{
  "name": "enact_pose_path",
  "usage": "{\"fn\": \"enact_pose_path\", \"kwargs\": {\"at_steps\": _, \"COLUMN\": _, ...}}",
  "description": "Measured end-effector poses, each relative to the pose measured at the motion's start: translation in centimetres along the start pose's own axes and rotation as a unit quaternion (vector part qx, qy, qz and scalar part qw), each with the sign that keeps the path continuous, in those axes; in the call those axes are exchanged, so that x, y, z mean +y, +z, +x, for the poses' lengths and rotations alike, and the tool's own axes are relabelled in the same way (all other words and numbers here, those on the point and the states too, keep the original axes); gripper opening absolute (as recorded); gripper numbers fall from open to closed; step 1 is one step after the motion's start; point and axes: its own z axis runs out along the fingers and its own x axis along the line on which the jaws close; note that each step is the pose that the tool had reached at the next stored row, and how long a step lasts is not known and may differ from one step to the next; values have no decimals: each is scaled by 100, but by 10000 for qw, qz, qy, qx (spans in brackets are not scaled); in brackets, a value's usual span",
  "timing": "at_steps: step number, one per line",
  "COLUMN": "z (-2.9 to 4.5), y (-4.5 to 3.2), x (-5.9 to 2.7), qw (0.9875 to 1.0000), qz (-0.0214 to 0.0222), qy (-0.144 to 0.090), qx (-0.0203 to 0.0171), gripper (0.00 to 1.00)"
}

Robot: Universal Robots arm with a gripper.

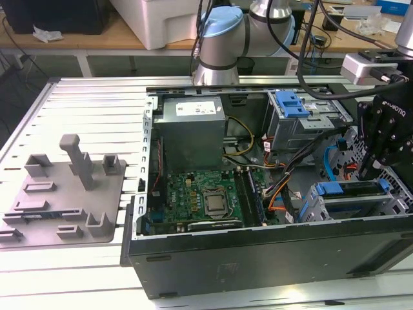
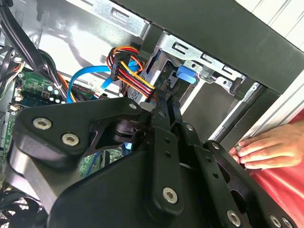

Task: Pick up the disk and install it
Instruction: 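Insert the first disk wire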

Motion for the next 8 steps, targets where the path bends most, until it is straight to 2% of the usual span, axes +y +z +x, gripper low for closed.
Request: {"fn": "enact_pose_path", "kwargs": {"at_steps": 8, "z": 30, "y": 4, "x": 0, "qw": 10000, "qz": 0, "qy": 0, "qx": -30, "gripper": 16}}
